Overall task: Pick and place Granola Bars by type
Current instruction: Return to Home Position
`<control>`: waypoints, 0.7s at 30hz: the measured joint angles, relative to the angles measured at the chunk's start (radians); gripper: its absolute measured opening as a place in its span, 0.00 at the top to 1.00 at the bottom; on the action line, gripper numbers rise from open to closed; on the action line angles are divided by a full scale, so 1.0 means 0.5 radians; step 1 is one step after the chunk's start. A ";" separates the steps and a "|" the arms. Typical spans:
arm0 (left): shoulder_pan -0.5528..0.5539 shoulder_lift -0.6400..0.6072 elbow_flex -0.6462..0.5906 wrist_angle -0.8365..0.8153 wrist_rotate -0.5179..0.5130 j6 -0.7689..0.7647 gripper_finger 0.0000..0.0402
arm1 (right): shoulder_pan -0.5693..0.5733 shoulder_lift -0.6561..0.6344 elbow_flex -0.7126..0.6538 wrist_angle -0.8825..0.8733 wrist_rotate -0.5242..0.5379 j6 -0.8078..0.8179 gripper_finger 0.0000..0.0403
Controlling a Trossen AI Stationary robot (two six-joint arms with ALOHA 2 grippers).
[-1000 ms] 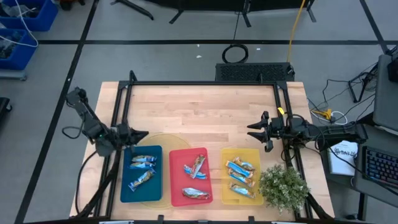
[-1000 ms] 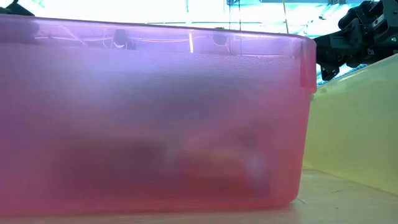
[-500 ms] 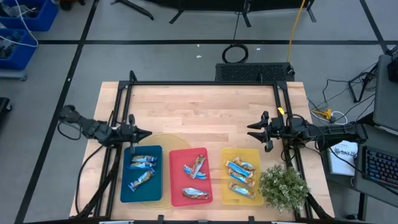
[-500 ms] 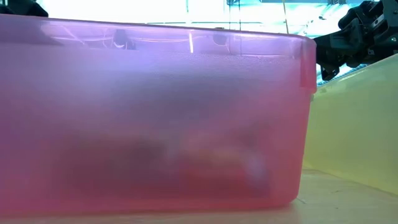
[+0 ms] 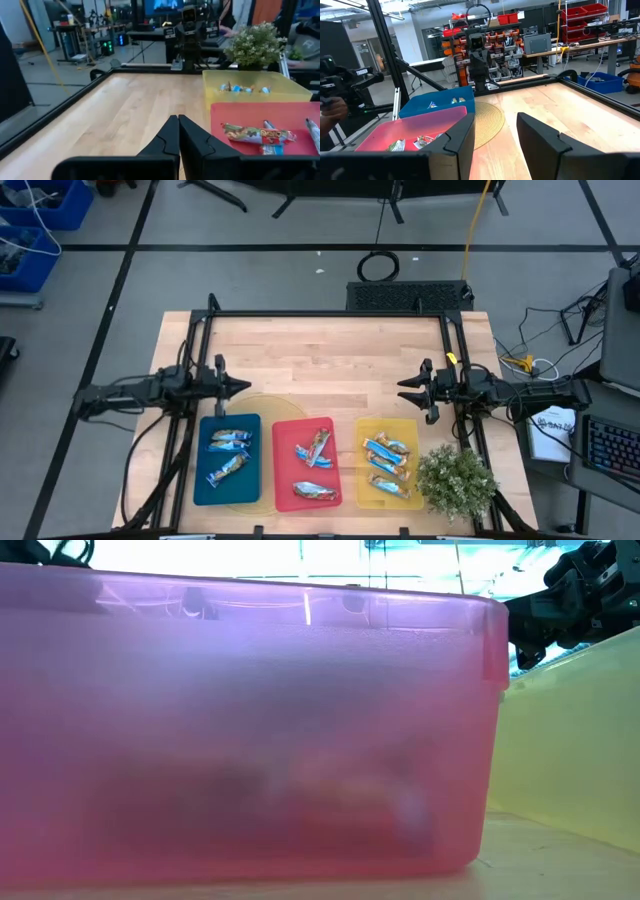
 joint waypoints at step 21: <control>0.310 0.238 -0.115 0.211 0.229 -0.096 0.94 | -0.001 0.001 0.000 -0.001 0.000 0.000 0.66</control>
